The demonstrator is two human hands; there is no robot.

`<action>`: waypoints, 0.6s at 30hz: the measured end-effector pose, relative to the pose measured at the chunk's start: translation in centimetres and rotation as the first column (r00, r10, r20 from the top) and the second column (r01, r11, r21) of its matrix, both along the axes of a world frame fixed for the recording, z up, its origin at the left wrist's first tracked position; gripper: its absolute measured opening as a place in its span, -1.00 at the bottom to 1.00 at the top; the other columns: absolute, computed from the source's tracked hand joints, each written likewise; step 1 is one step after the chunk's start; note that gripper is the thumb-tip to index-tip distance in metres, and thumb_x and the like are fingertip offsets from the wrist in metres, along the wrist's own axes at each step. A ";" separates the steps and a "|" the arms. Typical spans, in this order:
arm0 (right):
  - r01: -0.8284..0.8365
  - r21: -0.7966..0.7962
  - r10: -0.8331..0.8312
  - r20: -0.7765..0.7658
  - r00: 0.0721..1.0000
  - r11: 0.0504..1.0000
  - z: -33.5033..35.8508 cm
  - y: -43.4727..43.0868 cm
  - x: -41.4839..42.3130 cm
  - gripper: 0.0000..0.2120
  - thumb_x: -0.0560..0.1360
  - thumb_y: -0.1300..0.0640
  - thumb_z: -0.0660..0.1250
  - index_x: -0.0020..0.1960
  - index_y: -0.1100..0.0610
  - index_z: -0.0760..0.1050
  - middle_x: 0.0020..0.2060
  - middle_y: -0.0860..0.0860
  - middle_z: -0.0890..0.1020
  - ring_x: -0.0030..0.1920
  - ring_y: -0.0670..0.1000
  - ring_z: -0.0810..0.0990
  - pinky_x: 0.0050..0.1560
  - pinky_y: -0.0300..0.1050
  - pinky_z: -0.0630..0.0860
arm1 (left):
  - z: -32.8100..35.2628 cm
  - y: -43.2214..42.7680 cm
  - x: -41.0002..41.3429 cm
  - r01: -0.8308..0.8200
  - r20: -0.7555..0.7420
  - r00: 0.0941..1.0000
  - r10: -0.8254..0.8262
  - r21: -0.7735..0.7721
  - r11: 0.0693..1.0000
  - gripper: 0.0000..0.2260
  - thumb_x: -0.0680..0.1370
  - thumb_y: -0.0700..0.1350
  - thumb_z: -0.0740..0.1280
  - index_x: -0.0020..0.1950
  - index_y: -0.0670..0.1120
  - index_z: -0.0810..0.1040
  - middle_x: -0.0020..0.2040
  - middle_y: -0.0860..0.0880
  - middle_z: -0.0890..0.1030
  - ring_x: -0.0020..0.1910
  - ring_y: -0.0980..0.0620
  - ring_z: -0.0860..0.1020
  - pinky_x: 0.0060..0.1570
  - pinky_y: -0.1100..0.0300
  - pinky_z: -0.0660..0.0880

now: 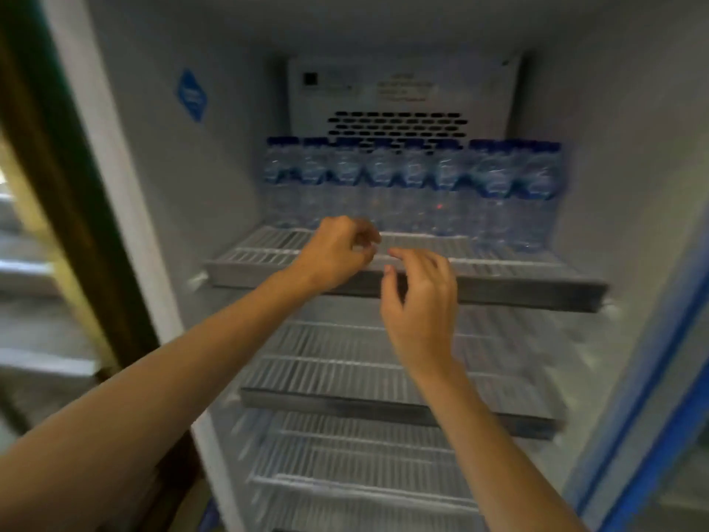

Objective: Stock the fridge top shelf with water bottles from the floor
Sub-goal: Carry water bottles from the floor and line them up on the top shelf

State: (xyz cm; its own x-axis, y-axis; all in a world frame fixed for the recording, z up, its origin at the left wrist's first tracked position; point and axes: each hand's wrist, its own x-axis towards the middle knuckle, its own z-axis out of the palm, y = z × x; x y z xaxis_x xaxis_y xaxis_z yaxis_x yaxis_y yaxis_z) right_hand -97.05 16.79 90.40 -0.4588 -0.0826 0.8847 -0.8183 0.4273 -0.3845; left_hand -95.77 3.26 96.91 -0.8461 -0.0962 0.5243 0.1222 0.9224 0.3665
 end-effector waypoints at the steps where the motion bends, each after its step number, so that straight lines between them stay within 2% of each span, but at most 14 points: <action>1: -0.098 -0.008 0.098 -0.003 0.995 0.995 -0.8 -1.6 1.9 -0.78 0.49 0.24 0.28 0.10 0.21 0.58 -0.04 0.09 0.66 0.05 0.12 0.56 0.08 -0.02 0.49 | -0.6 -1.5 1.9 -0.021 -0.081 0.997 0.018 -0.038 0.999 -0.80 0.48 -0.25 0.31 0.07 -0.19 0.63 0.01 -0.14 0.68 0.04 -0.08 0.63 0.01 0.28 0.41; 3: -0.277 -0.014 0.278 0.030 0.960 0.961 -2.7 -4.4 5.5 -0.74 0.51 0.28 0.27 0.18 0.24 0.54 0.07 0.10 0.62 0.13 0.10 0.54 0.18 -0.10 0.45 | -1.9 -4.4 6.2 -0.083 -0.216 0.975 0.056 -0.118 0.990 -0.79 0.46 -0.29 0.28 0.05 -0.22 0.63 0.00 -0.16 0.67 0.03 -0.14 0.61 0.02 0.24 0.39; 5: -0.415 -0.008 0.413 0.118 0.903 0.910 -5.1 -6.4 8.8 -0.71 0.50 0.28 0.28 0.22 0.23 0.51 0.09 0.10 0.61 0.13 0.07 0.54 0.19 -0.20 0.40 | -4.1 -7.1 10.8 -0.144 -0.314 0.946 0.081 -0.182 0.973 -0.76 0.44 -0.36 0.25 0.04 -0.22 0.61 -0.01 -0.18 0.64 0.03 -0.15 0.56 0.06 0.18 0.40; 7: -0.530 0.039 0.500 0.279 0.820 0.847 -8.0 -8.1 11.8 -0.68 0.52 0.24 0.29 0.27 0.17 0.47 0.12 0.06 0.60 0.13 0.03 0.56 0.16 -0.22 0.42 | -7.4 -9.7 15.8 -0.179 -0.322 0.941 0.101 -0.222 0.959 -0.73 0.44 -0.40 0.22 0.05 -0.23 0.60 0.02 -0.17 0.60 0.10 -0.13 0.51 0.13 0.15 0.42; 10: -0.655 0.122 0.498 0.550 0.670 0.746 -12.8 -10.9 15.8 -0.65 0.53 0.21 0.30 0.31 0.08 0.42 0.14 0.00 0.59 0.12 -0.01 0.57 0.14 -0.08 0.52 | -13.2 -13.5 24.2 -0.276 -0.208 0.950 0.231 -0.224 0.934 -0.72 0.45 -0.39 0.22 0.10 -0.20 0.58 0.07 -0.13 0.56 0.16 -0.09 0.46 0.19 0.17 0.39; 12: -0.683 0.177 0.419 0.673 0.609 0.708 -16.1 -12.9 18.3 -0.64 0.51 0.22 0.30 0.29 0.09 0.42 0.10 0.00 0.59 0.05 0.02 0.59 0.08 0.02 0.54 | -17.5 -16.5 30.2 -0.368 -0.122 0.928 0.352 -0.167 0.915 -0.72 0.43 -0.40 0.27 0.07 -0.16 0.58 0.02 -0.10 0.57 0.08 -0.04 0.47 0.12 0.19 0.40; 15: -0.717 0.264 0.271 0.798 0.538 0.645 -21.6 -15.7 23.1 -0.65 0.49 0.20 0.33 0.27 0.08 0.42 0.05 0.03 0.60 -0.11 0.03 0.59 -0.02 0.02 0.55 | -23.8 -20.3 39.7 -0.503 0.065 0.862 0.502 0.006 0.864 -0.73 0.39 -0.36 0.27 -0.04 -0.06 0.58 -0.14 -0.09 0.61 -0.08 -0.04 0.50 -0.03 0.09 0.44; 18: -0.792 0.284 0.145 0.896 0.420 0.541 -27.0 -18.7 29.1 -0.65 0.52 0.11 0.34 0.28 0.04 0.39 0.03 -0.03 0.55 -0.14 -0.04 0.59 -0.06 -0.04 0.58 | -29.5 -23.2 47.9 -0.662 0.292 0.729 0.619 0.070 0.746 -0.74 0.44 -0.29 0.20 -0.01 -0.07 0.60 -0.04 -0.10 0.63 -0.01 -0.12 0.54 0.03 0.08 0.46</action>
